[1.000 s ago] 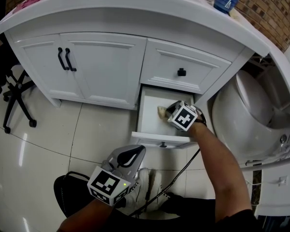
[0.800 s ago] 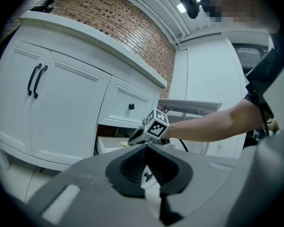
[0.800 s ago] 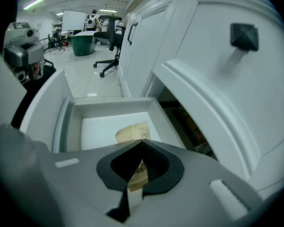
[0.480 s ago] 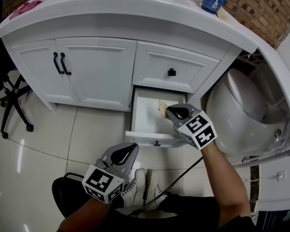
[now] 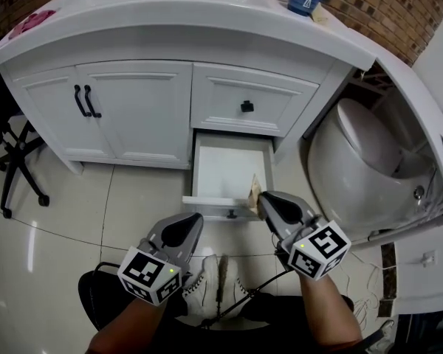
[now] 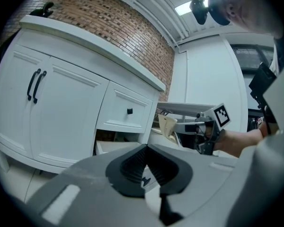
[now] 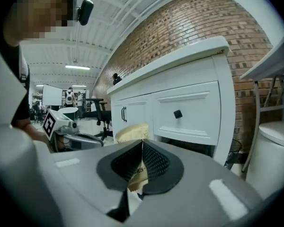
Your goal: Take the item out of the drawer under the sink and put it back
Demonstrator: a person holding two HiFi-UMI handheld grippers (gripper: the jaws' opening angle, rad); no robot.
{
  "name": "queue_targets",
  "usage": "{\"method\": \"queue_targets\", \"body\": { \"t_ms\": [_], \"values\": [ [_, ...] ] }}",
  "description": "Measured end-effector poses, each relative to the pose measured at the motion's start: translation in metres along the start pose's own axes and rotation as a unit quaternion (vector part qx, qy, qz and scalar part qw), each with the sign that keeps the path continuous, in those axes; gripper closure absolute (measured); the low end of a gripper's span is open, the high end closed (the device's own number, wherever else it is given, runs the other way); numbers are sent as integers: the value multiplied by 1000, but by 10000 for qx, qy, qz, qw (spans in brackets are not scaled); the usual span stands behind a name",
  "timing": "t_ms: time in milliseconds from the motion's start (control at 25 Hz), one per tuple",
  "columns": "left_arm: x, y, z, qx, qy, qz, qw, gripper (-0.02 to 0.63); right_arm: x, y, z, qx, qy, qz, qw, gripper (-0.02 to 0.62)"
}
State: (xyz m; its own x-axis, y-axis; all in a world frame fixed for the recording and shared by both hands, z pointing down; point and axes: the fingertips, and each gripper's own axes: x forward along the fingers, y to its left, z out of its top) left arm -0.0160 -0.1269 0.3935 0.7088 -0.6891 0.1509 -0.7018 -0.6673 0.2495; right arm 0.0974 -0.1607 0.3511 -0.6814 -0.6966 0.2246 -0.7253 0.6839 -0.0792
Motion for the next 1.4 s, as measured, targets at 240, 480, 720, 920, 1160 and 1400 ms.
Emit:
{"method": "queue_targets", "body": {
  "t_ms": [240, 480, 720, 920, 1160, 1400],
  "values": [
    [-3, -1, 1, 69, 15, -6, 10000, 600, -25, 13, -13, 163, -129, -192, 9996, 584],
    [-1, -3, 4, 71, -26, -9, 10000, 600, -26, 11, -32, 353, -26, -253, 9991, 584],
    [0, -6, 7, 116, -53, -44, 9999, 600, -24, 14, -35, 390, 19, -217, 9990, 584],
    [1, -10, 4, 289, 32, -86, 9995, 601, -23, 20, -39, 339, 74, -167, 9993, 584],
    [-1, -4, 3, 171, -5, 16, 9999, 600, -21, 20, -43, 356, 133, -168, 9991, 584],
    [0, -3, 1, 169, 39, 25, 9998, 600, -18, 23, -43, 305, 170, -145, 9993, 584]
  ]
}}
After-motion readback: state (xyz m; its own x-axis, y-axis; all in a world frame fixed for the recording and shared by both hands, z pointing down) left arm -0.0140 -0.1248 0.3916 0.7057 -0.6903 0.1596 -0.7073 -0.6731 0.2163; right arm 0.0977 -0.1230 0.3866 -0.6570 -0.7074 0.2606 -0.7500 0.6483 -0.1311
